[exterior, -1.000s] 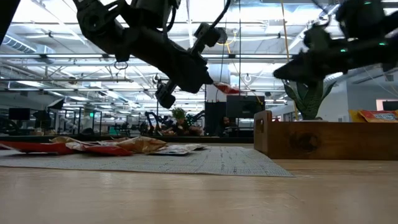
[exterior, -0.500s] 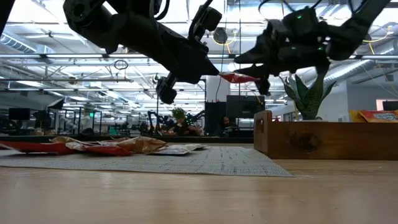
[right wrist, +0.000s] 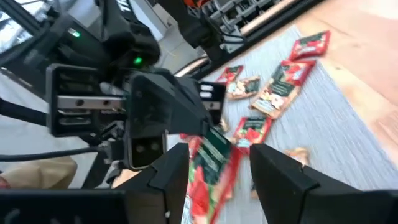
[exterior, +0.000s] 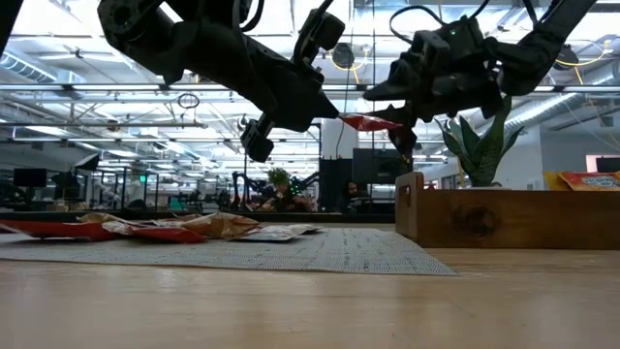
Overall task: Pick & Place Tea
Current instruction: Put the red tea bag into the middle section of the wooden organizer
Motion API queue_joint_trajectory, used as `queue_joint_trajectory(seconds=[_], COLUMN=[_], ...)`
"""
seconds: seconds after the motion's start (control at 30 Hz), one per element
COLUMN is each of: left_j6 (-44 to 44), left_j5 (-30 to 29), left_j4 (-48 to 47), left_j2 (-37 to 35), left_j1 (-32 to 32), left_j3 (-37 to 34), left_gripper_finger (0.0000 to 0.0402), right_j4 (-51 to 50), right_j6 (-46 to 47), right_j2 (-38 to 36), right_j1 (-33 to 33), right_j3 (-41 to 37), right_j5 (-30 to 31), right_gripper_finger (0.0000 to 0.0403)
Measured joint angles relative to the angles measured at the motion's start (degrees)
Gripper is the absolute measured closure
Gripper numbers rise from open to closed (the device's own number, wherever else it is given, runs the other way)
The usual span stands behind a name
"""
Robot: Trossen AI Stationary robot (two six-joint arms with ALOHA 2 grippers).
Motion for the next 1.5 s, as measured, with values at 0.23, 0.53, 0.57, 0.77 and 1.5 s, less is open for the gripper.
queue_joint_trajectory(seconds=[0.23,0.53,0.57,0.77,1.5], left_j6=[0.04,-0.26,-0.29,-1.20,-55.72], left_j5=[-0.03,0.10,0.40,0.81,-2.65], left_j4=[0.04,0.08,0.09,0.08,-1.07], left_j2=[0.00,0.00,0.00,0.00,-0.77], left_j1=[0.00,0.00,0.06,0.46,4.12], left_j3=[0.00,-0.02,-0.01,-0.02,-0.04], left_gripper_finger=[0.0401,0.0401,0.0401,0.0401,0.0360], right_j4=[-1.28,-1.59,-1.02,4.53,-36.31], right_j6=[-0.25,-3.88,-4.29,-6.71,-22.50], right_j2=[0.00,1.88,2.44,6.04,-28.31], right_j1=[0.07,0.87,1.10,2.04,25.26], right_j3=[0.00,0.00,-0.02,0.00,-0.95], right_j5=[0.09,0.24,0.22,0.22,44.42], right_gripper_finger=[0.0250,0.0327,0.0346,0.0399,0.0403])
